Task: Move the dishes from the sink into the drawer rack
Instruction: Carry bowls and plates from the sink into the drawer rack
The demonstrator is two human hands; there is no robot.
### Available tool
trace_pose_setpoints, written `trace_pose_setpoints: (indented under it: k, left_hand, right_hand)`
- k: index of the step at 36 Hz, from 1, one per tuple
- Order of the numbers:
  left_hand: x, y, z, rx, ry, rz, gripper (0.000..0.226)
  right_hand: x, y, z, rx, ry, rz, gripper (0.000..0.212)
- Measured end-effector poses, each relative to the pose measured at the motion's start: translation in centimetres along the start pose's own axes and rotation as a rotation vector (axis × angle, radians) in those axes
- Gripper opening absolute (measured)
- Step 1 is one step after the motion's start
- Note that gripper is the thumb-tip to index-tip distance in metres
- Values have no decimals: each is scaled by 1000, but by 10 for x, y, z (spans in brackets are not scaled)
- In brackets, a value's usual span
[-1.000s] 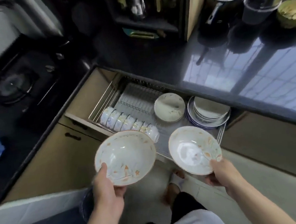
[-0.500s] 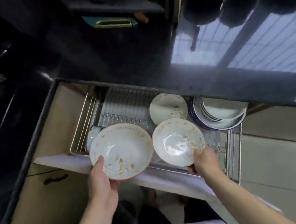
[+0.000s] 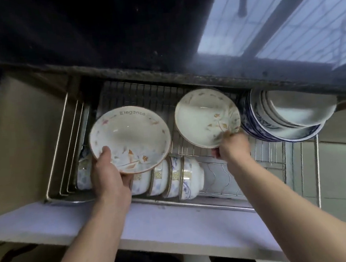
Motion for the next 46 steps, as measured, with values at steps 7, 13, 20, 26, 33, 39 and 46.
trace_pose_setpoints:
  k: [7, 13, 20, 26, 33, 39, 46]
  left_hand:
    - [1, -17, -7, 16, 66, -66, 21]
    - [-3, -22, -15, 45, 86, -107, 28]
    - [-4, -24, -16, 49, 120, -130, 26]
    - [-5, -24, -14, 42, 128, -139, 27]
    - [-7, -21, -14, 36, 112, -141, 28]
    - [-7, -19, -13, 24, 95, -143, 31]
    - [-7, -17, -14, 35, 99, -146, 35]
  right_hand:
    - [-12, -13, -1, -3, 114, 11, 29]
    - [-17, -23, -4, -7, 11, 65, 35]
    - [0, -29, 3, 77, 254, 252, 40]
    - [0, -27, 0, 87, 414, 261, 47]
    - [-28, -27, 39, -277, -211, -67, 36]
    - [-64, -15, 50, -452, -658, -175, 35]
    - [-73, -28, 33, -385, -674, -178, 39]
Point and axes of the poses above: each hand's wrist, its own y-axis away from the middle knuckle, its own x-axis out of the back of the hand, z = x × y, the point moved 9 cm from there along -y, towards the middle knuckle, and after that the axes turned 13 degrees about -y, right-handed, at the moved point
